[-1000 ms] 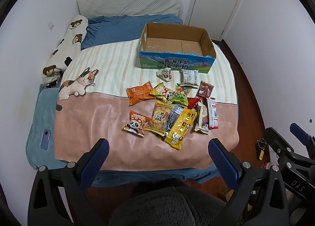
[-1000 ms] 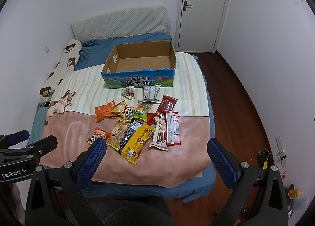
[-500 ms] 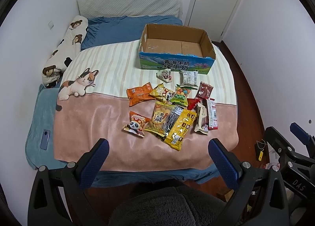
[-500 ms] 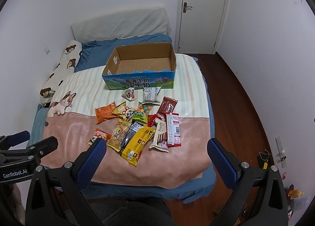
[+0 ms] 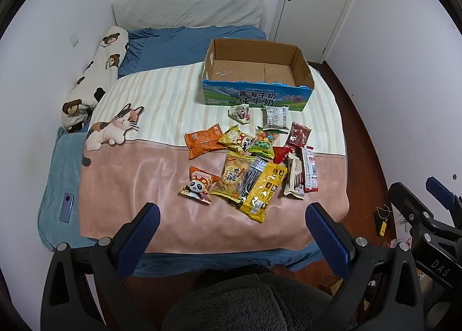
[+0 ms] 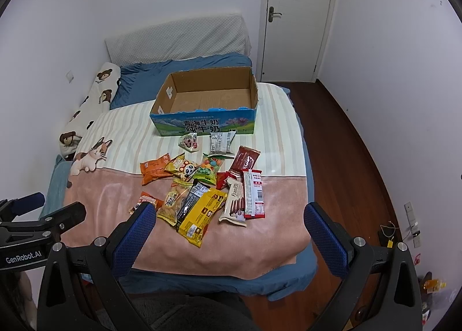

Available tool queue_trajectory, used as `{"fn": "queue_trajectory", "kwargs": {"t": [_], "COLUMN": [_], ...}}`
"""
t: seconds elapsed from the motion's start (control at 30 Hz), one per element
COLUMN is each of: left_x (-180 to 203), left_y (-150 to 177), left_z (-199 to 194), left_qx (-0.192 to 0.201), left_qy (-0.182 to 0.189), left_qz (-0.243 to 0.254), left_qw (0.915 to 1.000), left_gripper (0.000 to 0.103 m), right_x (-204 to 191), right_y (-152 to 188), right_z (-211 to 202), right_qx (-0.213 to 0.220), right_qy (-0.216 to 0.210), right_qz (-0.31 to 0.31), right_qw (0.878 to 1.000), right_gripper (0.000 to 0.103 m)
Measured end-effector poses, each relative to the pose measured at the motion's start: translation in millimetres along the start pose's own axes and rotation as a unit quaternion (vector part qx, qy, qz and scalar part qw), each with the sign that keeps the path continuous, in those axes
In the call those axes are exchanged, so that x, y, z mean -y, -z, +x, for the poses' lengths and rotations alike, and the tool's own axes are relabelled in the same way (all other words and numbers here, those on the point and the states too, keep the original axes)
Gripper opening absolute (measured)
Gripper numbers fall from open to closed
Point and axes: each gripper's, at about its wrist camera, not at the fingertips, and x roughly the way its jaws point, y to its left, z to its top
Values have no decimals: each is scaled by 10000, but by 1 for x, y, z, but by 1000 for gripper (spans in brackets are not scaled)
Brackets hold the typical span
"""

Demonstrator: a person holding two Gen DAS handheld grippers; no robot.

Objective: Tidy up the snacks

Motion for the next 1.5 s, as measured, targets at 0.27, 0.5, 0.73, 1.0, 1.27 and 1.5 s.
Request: {"fn": "queue_trajectory", "kwargs": {"t": [0.27, 0.5, 0.73, 1.0, 1.27, 1.5], "left_x": [3, 5, 5, 2, 0, -27], "left_y": [-1, -1, -1, -1, -2, -16], "left_z": [0, 0, 0, -1, 2, 52], "left_qx": [23, 7, 31, 41, 64, 333], "left_qy": [-10, 8, 5, 13, -12, -800], "left_qz": [13, 6, 21, 27, 18, -38], "left_qw": [10000, 10000, 10000, 10000, 10000, 9962], "left_gripper": [103, 103, 103, 103, 103, 103], "right_x": [0, 0, -1, -3, 0, 4], "right_y": [-1, -1, -3, -7, -9, 3], "right_z": [-2, -3, -6, -6, 5, 100], "right_qx": [12, 39, 58, 81, 26, -762], "right_qy": [-9, -14, -43, -62, -118, -484], "right_qz": [4, 17, 41, 91, 198, 675], "right_qw": [10000, 10000, 10000, 9999, 9997, 9936], "right_gripper": [103, 103, 103, 103, 103, 103]}}
